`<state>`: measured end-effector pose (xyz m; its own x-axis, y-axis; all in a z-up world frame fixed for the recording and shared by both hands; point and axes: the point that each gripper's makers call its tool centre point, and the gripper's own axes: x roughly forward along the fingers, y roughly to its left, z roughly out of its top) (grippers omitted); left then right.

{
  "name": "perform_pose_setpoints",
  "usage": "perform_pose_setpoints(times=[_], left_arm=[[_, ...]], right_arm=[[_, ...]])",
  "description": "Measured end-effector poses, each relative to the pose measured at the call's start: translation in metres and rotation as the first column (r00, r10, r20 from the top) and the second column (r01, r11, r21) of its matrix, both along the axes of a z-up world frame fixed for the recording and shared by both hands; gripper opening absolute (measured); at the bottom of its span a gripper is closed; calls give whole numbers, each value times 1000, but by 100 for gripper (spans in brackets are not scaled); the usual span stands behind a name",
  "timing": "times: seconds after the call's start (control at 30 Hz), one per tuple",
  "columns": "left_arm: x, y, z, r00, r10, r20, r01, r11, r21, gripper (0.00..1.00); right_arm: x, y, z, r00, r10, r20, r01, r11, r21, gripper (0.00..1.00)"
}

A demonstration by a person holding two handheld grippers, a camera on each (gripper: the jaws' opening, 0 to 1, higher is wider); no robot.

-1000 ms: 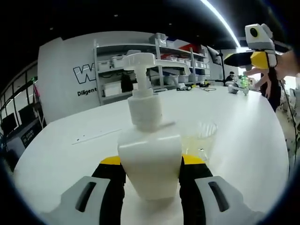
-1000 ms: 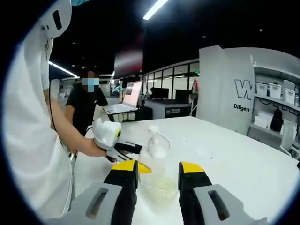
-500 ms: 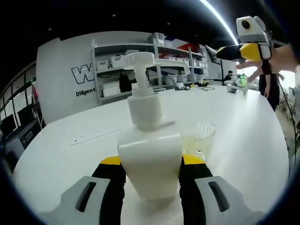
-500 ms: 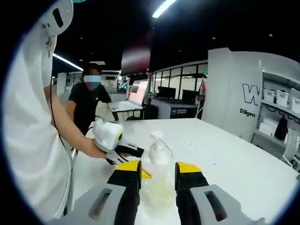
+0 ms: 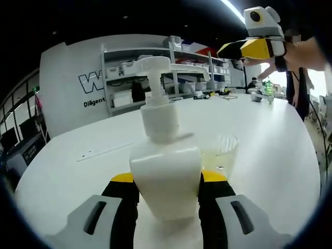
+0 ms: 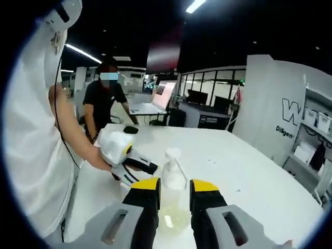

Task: Hold the bottle steady, press the pump all the way down and release, and repeat the specified number of times to dispense into the cup

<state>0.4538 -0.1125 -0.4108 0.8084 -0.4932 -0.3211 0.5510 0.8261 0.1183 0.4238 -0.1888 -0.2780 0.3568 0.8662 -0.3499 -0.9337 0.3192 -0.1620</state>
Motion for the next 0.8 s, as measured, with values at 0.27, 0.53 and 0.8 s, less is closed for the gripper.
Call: perform_pose_setpoints(times=[0.27, 0.53, 0.8], left_arm=[[0, 0, -1, 1000, 2, -1, -2, 1000, 3, 43], [0, 0, -1, 1000, 6, -2, -6, 1000, 3, 43], [-1, 1, -2, 1000, 4, -1, -4, 1000, 9, 43]], right_arm=[[11, 9, -3, 999, 44, 12, -44, 998, -50, 12], [13, 15, -6, 996, 81, 25, -79, 993, -93, 10], [17, 19, -12, 994, 111, 15, -108, 985, -132, 6]])
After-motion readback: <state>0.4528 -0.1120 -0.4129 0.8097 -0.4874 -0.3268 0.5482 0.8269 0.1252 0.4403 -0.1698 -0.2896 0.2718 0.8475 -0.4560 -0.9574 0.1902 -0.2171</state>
